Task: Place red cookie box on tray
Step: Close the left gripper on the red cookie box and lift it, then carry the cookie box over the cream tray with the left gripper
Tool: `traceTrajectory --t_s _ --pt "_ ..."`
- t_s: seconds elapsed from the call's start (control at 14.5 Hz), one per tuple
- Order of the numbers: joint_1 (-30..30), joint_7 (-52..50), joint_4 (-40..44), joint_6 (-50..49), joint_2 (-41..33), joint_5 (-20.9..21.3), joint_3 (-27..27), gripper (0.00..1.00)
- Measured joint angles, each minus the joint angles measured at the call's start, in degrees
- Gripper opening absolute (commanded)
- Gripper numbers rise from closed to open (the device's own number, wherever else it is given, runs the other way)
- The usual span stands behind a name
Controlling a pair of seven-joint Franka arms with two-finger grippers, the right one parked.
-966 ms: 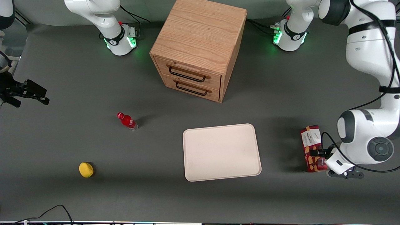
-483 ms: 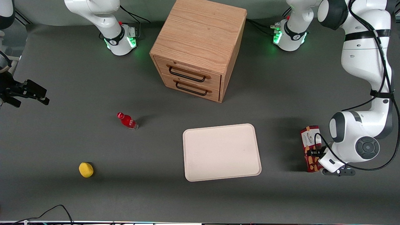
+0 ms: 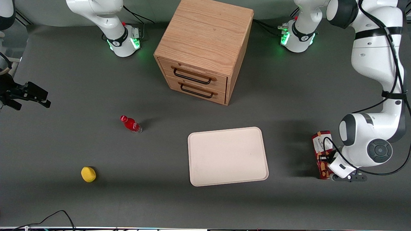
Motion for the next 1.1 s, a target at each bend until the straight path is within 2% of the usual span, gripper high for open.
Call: traceTrajectory --t_s 0.21,0.48,0.76,1.1 --pt "-0.99 -0.96 4.06 -9.85 -5.66 -0.06 -1.10 0.00" --pt "-6.56 -11.70 8.33 -20.19 -11.76 -0.12 -2.52 0.00" --pt "-13.77 -23.81 8.53 -20.24 -10.98 -0.09 -4.37 0.00" --pt "-18.16 -25.96 8.31 -12.76 -4.74 -0.03 -4.69 0.00"
